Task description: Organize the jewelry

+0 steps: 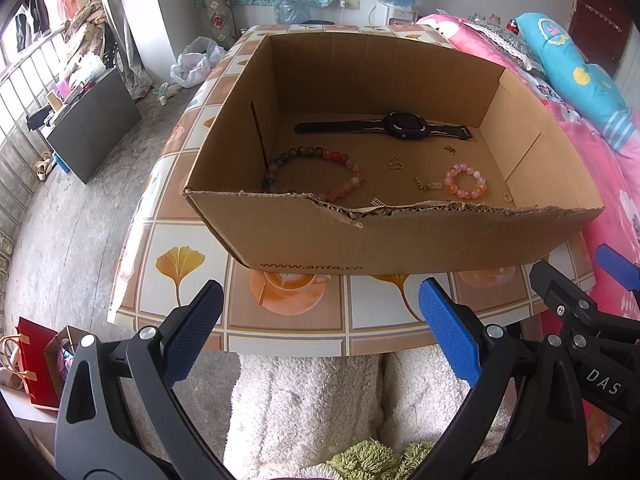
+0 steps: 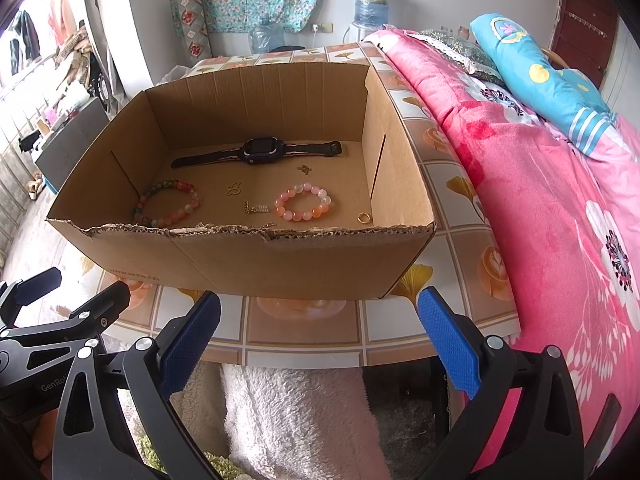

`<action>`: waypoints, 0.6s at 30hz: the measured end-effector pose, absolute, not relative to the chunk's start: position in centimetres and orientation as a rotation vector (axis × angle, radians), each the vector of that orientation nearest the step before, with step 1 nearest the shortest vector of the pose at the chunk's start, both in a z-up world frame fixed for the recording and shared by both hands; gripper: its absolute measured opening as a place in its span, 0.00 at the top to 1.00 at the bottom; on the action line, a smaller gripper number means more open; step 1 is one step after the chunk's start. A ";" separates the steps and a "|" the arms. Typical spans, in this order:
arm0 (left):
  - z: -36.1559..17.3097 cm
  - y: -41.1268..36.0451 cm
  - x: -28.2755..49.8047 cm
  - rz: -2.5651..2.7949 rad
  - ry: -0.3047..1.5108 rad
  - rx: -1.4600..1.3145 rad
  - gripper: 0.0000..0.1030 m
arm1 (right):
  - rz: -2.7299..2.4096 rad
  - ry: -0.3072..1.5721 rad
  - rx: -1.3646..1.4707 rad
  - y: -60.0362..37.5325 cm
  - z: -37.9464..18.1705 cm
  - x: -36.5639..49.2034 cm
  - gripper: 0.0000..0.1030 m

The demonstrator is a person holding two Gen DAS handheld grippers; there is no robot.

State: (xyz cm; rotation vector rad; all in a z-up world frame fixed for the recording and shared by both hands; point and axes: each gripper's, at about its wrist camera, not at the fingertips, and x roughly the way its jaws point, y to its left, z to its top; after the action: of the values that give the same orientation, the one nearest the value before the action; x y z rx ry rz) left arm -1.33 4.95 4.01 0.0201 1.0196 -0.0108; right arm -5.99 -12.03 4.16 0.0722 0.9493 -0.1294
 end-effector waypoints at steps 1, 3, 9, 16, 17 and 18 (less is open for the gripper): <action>4.0 4.9 -1.3 -0.010 1.019 0.020 0.08 | -0.130 0.949 0.071 -12.0 4.2 -5.9 0.07; 4.0 4.9 -1.4 -0.009 1.019 0.019 0.08 | -0.130 0.950 0.072 -12.0 4.2 -5.9 0.07; 4.0 4.9 -1.4 -0.009 1.019 0.019 0.08 | -0.130 0.950 0.071 -12.0 4.2 -5.9 0.07; 4.1 4.9 -1.4 -0.008 1.020 0.018 0.08 | -0.132 0.951 0.072 -12.0 4.3 -6.0 0.07; 4.1 4.9 -1.4 -0.007 1.019 0.019 0.08 | -0.132 0.951 0.072 -12.0 4.3 -6.0 0.07; 4.0 4.9 -1.4 -0.008 1.020 0.018 0.08 | -0.132 0.951 0.073 -12.0 4.2 -6.0 0.07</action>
State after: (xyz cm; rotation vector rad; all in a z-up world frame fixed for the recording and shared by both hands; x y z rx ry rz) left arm -1.39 4.94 4.03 0.0180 1.0200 -0.0078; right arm -5.99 -12.03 4.25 0.0729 0.9514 -0.1320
